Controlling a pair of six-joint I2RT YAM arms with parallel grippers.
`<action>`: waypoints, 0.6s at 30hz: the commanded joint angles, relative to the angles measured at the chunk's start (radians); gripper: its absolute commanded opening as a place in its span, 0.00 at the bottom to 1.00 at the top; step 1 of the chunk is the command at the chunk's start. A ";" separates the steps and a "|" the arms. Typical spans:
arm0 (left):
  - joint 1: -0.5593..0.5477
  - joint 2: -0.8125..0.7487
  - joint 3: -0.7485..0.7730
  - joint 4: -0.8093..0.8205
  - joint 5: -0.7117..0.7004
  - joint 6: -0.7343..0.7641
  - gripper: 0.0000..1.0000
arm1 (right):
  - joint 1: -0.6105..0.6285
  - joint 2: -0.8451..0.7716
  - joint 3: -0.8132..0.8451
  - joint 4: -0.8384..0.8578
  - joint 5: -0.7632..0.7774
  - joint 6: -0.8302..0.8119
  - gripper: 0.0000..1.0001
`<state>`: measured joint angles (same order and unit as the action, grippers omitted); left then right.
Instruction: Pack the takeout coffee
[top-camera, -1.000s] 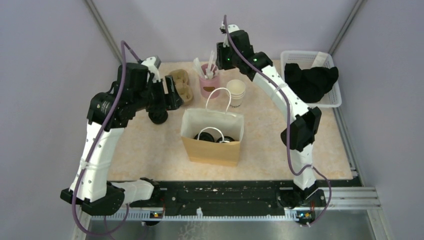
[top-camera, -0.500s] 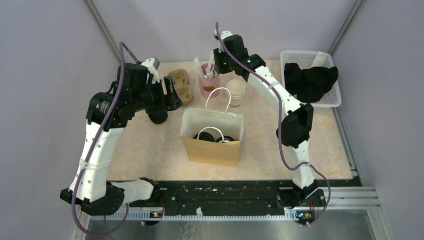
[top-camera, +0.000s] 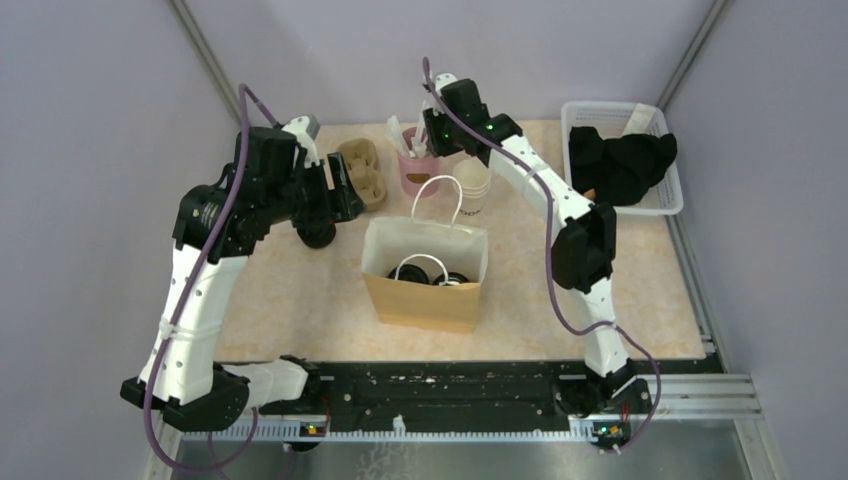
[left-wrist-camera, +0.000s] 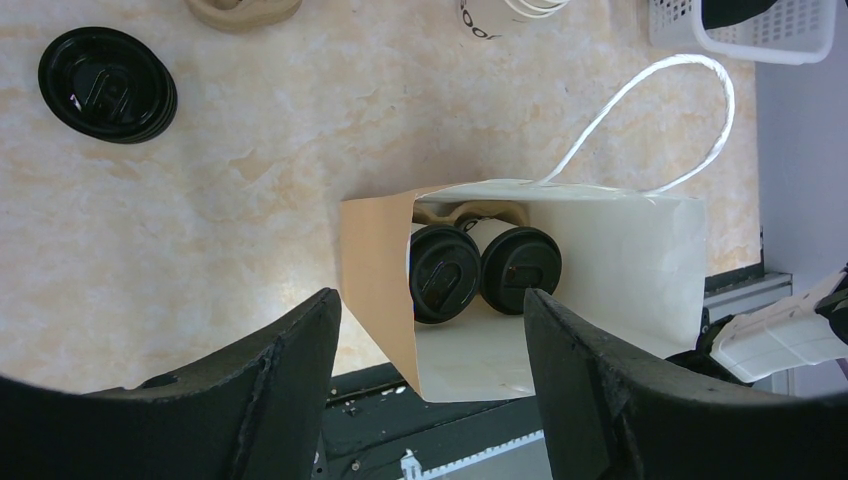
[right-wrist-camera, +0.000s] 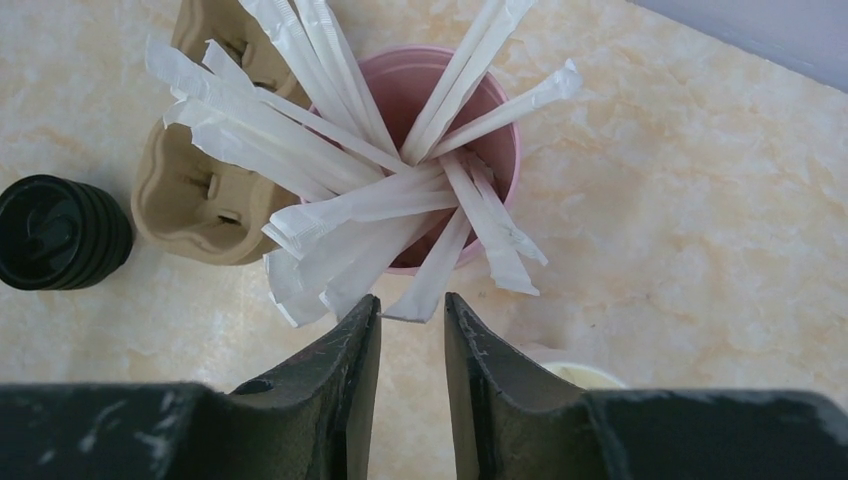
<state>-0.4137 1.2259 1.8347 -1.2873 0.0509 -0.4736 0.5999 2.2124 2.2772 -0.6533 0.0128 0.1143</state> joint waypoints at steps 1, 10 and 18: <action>0.000 -0.014 0.024 0.016 -0.008 -0.003 0.74 | 0.004 0.013 0.012 0.057 -0.010 -0.008 0.25; 0.000 -0.017 0.007 0.030 0.003 0.014 0.73 | 0.008 -0.015 0.106 0.004 0.015 0.011 0.00; 0.000 -0.045 -0.051 0.096 0.038 0.032 0.73 | 0.049 -0.207 0.118 -0.075 0.107 -0.012 0.00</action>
<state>-0.4137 1.2140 1.8034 -1.2636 0.0673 -0.4652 0.6159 2.1796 2.3302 -0.6884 0.0681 0.1120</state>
